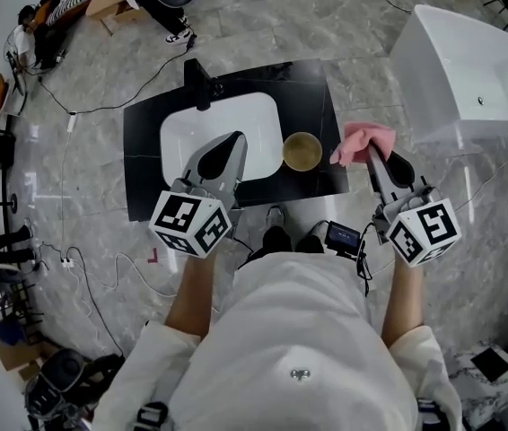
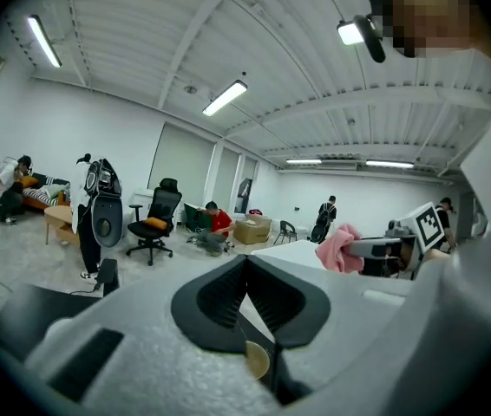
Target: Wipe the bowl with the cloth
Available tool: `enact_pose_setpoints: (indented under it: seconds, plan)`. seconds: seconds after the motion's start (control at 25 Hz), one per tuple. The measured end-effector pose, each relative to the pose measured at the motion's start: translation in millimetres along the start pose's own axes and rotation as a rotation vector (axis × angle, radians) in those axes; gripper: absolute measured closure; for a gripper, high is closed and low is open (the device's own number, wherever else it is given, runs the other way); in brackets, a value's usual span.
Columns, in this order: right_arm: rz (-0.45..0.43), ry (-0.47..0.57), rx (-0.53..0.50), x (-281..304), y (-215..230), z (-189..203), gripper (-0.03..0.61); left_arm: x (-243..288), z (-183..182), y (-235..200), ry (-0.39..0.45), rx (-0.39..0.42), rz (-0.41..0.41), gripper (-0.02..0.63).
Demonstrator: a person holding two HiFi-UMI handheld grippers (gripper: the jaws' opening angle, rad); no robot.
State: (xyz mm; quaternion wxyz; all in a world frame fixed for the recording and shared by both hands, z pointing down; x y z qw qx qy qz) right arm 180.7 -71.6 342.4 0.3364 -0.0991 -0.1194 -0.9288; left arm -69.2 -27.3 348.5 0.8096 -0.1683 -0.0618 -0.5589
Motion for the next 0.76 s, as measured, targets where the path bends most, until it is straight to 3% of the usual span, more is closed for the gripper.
enact_pose_setpoints:
  seconds: [0.76]
  plan:
    - [0.035,-0.019,-0.021,-9.2,-6.2,2.7,0.563,2.8,1.6,5.5,-0.012,0.018,0.031,0.602]
Point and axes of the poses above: the fingertips, and each gripper's own axes: x forward along the fingers, y to its right, z out of its underside, the point moved 4 cm from there along -x, backward along the fingers, and after that the axes turned 5 degrees about -y, right-handed, at the moved point
